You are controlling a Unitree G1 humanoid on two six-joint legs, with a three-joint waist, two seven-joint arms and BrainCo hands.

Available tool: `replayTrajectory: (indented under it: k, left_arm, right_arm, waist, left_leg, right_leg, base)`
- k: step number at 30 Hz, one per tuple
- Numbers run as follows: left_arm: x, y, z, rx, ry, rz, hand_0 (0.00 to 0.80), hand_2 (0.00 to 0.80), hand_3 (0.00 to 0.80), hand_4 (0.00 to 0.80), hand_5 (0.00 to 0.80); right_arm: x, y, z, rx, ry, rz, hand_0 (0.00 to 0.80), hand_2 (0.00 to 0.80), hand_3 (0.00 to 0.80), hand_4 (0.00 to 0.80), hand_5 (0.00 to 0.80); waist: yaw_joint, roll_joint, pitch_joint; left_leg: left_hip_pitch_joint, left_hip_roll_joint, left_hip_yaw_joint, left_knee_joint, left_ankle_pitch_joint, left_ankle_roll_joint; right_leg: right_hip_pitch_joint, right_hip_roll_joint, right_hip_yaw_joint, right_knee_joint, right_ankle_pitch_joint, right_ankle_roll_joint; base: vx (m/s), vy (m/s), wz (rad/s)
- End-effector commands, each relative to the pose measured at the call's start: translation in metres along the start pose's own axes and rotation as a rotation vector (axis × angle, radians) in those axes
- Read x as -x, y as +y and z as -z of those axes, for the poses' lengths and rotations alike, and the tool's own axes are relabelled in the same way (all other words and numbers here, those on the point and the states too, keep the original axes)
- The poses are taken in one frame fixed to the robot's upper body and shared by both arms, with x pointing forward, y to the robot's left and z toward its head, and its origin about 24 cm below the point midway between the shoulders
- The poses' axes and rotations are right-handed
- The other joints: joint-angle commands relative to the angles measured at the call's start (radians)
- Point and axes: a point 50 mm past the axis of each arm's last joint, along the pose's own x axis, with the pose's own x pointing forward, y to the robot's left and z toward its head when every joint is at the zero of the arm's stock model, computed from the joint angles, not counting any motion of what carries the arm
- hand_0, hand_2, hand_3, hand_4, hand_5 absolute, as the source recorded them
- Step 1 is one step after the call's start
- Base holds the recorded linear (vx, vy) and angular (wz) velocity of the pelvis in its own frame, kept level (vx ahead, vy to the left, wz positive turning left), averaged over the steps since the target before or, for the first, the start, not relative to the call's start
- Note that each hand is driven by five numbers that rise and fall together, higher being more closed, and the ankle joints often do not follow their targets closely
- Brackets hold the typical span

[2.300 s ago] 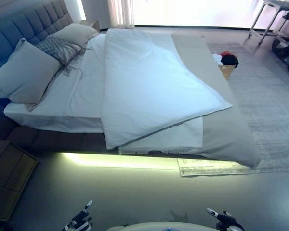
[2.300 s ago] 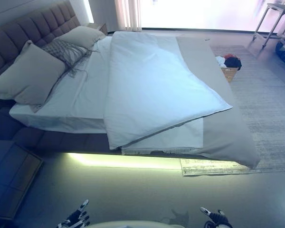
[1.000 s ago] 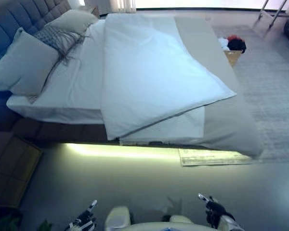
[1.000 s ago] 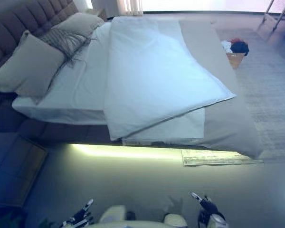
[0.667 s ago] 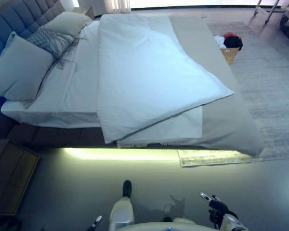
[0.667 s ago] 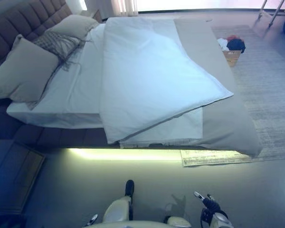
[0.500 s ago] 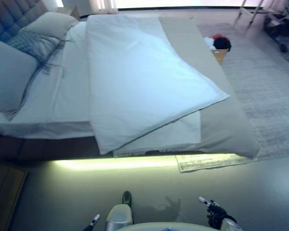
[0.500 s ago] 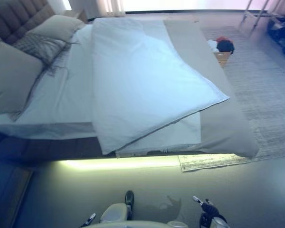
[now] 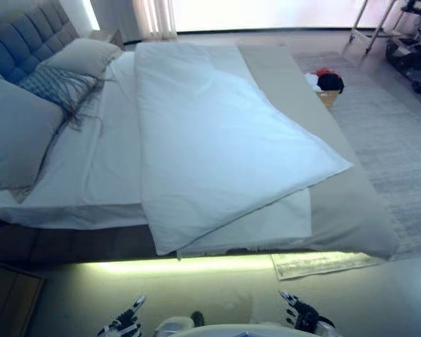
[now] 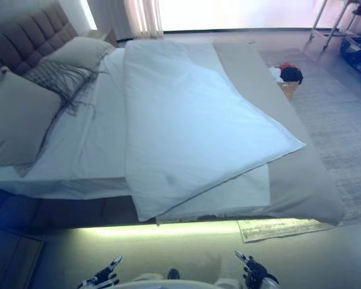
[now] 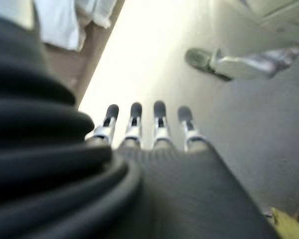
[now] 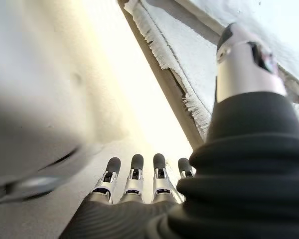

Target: Make the bed neatly

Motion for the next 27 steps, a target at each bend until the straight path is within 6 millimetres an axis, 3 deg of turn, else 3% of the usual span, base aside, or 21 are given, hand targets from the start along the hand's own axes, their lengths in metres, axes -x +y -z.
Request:
replayTrajectory:
  k: [1, 3, 6, 10, 13, 15, 17, 18, 19, 21, 22, 27]
  left_arm:
    - [-0.001, -0.004, -0.003, -0.022, -0.006, -0.002, 0.000, 0.000, 0.000, 0.000, 0.000]
    - [-0.001, -0.005, -0.008, -0.036, -0.023, 0.000, 0.000, 0.000, 0.000, 0.000, 0.000]
    - [-0.001, -0.006, -0.010, -0.027, -0.040, 0.006, 0.000, 0.000, 0.000, 0.000, 0.000]
    - [-0.001, -0.003, 0.005, -0.015, -0.017, -0.014, 0.000, 0.000, 0.000, 0.000, 0.000]
    - [0.001, 0.004, 0.017, 0.009, 0.004, -0.030, 0.000, 0.000, 0.000, 0.000, 0.000]
    - [0.001, 0.003, 0.021, 0.025, 0.004, -0.020, 0.000, 0.000, 0.000, 0.000, 0.000]
    - [0.001, -0.001, 0.023, 0.020, 0.009, -0.001, 0.000, 0.000, 0.000, 0.000, 0.000]
    - [0.000, -0.004, 0.022, 0.014, 0.007, 0.009, 0.000, 0.000, 0.000, 0.000, 0.000]
    - [-0.001, -0.009, 0.018, 0.001, -0.002, 0.021, 0.000, 0.000, 0.000, 0.000, 0.000]
    - [-0.002, -0.015, 0.012, -0.041, -0.009, 0.034, 0.000, 0.000, 0.000, 0.000, 0.000]
    - [-0.002, -0.014, 0.011, -0.052, -0.010, 0.029, 0.000, 0.000, 0.000, 0.000, 0.000]
    - [-0.001, -0.008, 0.002, -0.073, -0.021, 0.013, 0.000, 0.000, 0.000, 0.000, 0.000]
  right_arm:
    - [-0.001, -0.004, -0.026, -0.041, -0.084, -0.007, 0.000, 0.000, 0.000, 0.000, 0.000]
    - [-0.002, 0.000, -0.030, -0.046, -0.098, -0.015, 0.000, 0.000, 0.000, 0.000, 0.000]
    - [-0.003, 0.005, -0.036, -0.052, -0.110, -0.015, 0.000, 0.000, 0.000, 0.000, 0.000]
    - [-0.003, 0.005, -0.033, -0.059, -0.106, -0.002, 0.000, 0.000, 0.000, 0.000, 0.000]
    - [-0.003, 0.008, -0.036, -0.058, -0.122, -0.031, 0.000, 0.000, 0.000, 0.000, 0.000]
    - [-0.003, 0.007, -0.044, -0.066, -0.152, -0.040, 0.000, 0.000, 0.000, 0.000, 0.000]
    - [-0.002, 0.005, -0.051, -0.094, -0.171, -0.038, 0.000, 0.000, 0.000, 0.000, 0.000]
    - [-0.002, 0.004, -0.055, -0.116, -0.186, -0.040, 0.000, 0.000, 0.000, 0.000, 0.000]
    - [-0.002, 0.004, -0.061, -0.138, -0.211, -0.038, 0.000, 0.000, 0.000, 0.000, 0.000]
    - [-0.001, 0.006, -0.072, -0.193, -0.253, -0.043, 0.000, 0.000, 0.000, 0.000, 0.000]
    - [-0.002, 0.008, -0.077, -0.227, -0.266, -0.047, 0.000, 0.000, 0.000, 0.000, 0.000]
    - [-0.001, 0.005, -0.072, -0.397, -0.262, -0.077, 0.000, 0.000, 0.000, 0.000, 0.000]
  waist:
    - [-0.038, -0.016, 0.048]
    - [-0.056, -0.032, 0.068]
    - [-0.055, -0.027, 0.076]
    - [-0.053, -0.026, 0.052]
    - [-0.042, -0.021, 0.041]
    - [-0.035, -0.022, 0.052]
    - [-0.037, -0.014, 0.060]
    - [-0.037, -0.005, 0.064]
    - [-0.030, 0.010, 0.073]
    - [-0.018, 0.013, 0.095]
    - [-0.014, 0.009, 0.094]
    - [-0.022, 0.021, 0.082]
  left_leg:
    - [-0.061, -0.022, 0.005, 0.124, -0.076, -0.027]
    - [-0.026, -0.041, -0.004, 0.118, -0.125, -0.038]
    - [0.012, -0.030, 0.008, 0.132, -0.167, -0.047]
    - [0.039, -0.017, 0.014, 0.165, -0.181, -0.065]
    - [-0.002, 0.023, 0.022, 0.333, -0.066, -0.119]
    - [-0.071, 0.052, 0.038, 0.429, -0.027, -0.137]
    - [-0.084, 0.090, 0.059, 0.364, -0.032, -0.135]
    - [-0.088, 0.118, 0.066, 0.295, -0.010, -0.141]
    - [-0.124, 0.159, 0.056, 0.209, 0.058, -0.166]
    - [-0.159, 0.195, 0.065, 0.185, 0.089, -0.187]
    - [-0.142, 0.167, 0.058, 0.175, 0.036, -0.173]
    - [-0.079, 0.147, 0.060, 0.107, 0.003, -0.165]
  right_leg:
    - [-0.039, 0.067, -0.038, -0.394, 0.207, 0.013]
    - [-0.105, 0.055, -0.044, -0.537, 0.313, 0.051]
    - [-0.092, 0.048, -0.069, -0.543, 0.304, 0.045]
    - [-0.037, 0.055, -0.071, -0.534, 0.290, 0.040]
    - [0.026, 0.080, -0.101, -0.554, 0.254, 0.000]
    - [0.063, 0.079, -0.112, -0.548, 0.223, -0.024]
    - [0.079, 0.077, -0.107, -0.528, 0.194, -0.025]
    - [0.084, 0.078, -0.100, -0.519, 0.184, -0.020]
    - [0.098, 0.081, -0.091, -0.522, 0.174, -0.014]
    - [0.115, 0.061, -0.105, -0.525, 0.165, -0.006]
    - [0.107, 0.041, -0.111, -0.514, 0.166, 0.003]
    - [0.094, 0.006, -0.120, -0.508, 0.183, 0.030]
  base:
    - [0.266, -0.168, 0.16]
    - [0.250, -0.181, 0.42]
    - [0.233, -0.162, 0.43]
    - [0.240, -0.148, 0.33]
    - [0.237, -0.156, 0.15]
    - [0.184, -0.008, -0.15]
    - [0.150, 0.143, -0.29]
    - [0.083, 0.203, -0.12]
    - [0.050, 0.192, 0.03]
    - [0.032, 0.131, 0.03]
    - [0.051, 0.101, 0.03]
    - [0.111, 0.081, -0.21]
